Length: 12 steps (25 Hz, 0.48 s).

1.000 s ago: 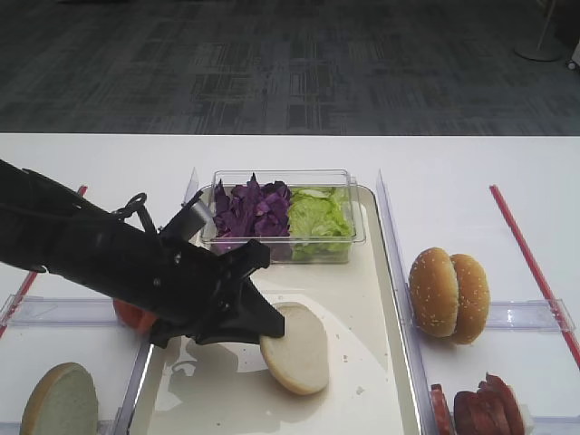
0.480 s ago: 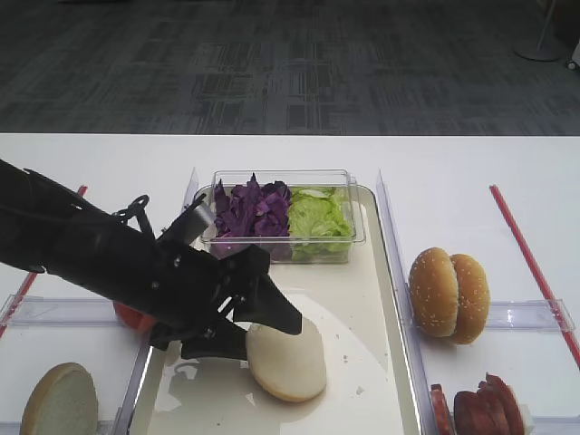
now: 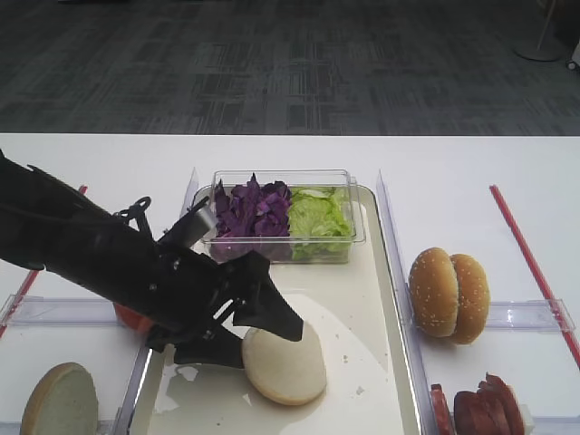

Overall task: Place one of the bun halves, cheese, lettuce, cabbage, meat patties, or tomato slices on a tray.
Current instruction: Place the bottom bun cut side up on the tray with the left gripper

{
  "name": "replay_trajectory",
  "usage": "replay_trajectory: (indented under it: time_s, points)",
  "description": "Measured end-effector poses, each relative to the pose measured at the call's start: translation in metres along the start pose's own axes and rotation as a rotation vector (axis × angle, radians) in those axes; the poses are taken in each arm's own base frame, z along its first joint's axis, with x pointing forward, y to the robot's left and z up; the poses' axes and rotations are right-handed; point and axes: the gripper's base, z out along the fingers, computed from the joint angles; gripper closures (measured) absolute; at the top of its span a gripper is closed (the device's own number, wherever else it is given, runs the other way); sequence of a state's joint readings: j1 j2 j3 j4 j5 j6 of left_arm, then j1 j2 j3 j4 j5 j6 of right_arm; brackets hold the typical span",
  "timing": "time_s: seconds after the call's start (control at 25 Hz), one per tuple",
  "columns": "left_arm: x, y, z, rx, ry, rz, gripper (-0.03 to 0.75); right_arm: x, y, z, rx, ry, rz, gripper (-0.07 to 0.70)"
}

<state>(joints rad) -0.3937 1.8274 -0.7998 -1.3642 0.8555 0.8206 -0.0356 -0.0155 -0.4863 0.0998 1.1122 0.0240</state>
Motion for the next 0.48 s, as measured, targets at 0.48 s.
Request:
replay_trajectory:
  time_s: [0.48]
  points:
    - [0.0008,0.0048,-0.0013,-0.066,0.005,-0.005,0.187,0.0000,0.0000,0.0000,0.000,0.000,0.000,0.095]
